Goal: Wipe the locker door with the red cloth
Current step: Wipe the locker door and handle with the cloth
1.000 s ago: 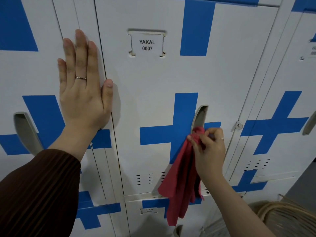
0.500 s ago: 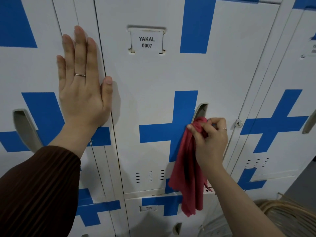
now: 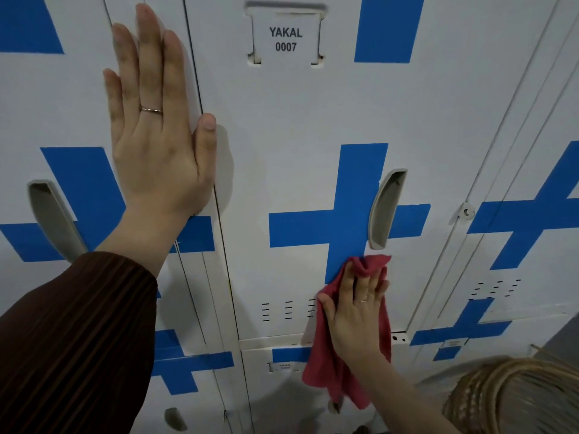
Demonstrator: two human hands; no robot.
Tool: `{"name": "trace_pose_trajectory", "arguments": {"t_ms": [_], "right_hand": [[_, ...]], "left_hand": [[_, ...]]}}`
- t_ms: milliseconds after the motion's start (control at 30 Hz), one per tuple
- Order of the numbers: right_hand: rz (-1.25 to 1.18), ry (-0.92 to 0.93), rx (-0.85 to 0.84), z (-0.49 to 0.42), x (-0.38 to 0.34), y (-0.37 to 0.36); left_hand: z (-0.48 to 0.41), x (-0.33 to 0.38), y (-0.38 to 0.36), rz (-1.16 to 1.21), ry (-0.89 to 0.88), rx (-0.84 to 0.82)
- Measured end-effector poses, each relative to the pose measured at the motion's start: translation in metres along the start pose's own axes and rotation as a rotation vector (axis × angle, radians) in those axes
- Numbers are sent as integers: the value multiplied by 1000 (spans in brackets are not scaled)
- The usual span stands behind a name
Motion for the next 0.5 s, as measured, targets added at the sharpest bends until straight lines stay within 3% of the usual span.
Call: {"name": "trace_pose_trajectory", "arguments": {"t_ms": [300,400,500], "right_hand": [[128,305,-99,50,-81,-45],[159,329,-234,64,-71,-59],[233,307,-251,73,-46,-63]], "left_hand": [[1,-4,-1,-21,-6,36],[1,-5,-1,6,7,30],[2,-5,0,45,-11,31]]}}
Point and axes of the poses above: each hand's wrist, its own z-axis away from the middle knuckle, its own y-axis out of the back of the hand, x = y × z, the point moved 7 cm from there along -z, towards the middle knuckle, and after that the axes turned 8 degrees about z, right-handed, at the moved point
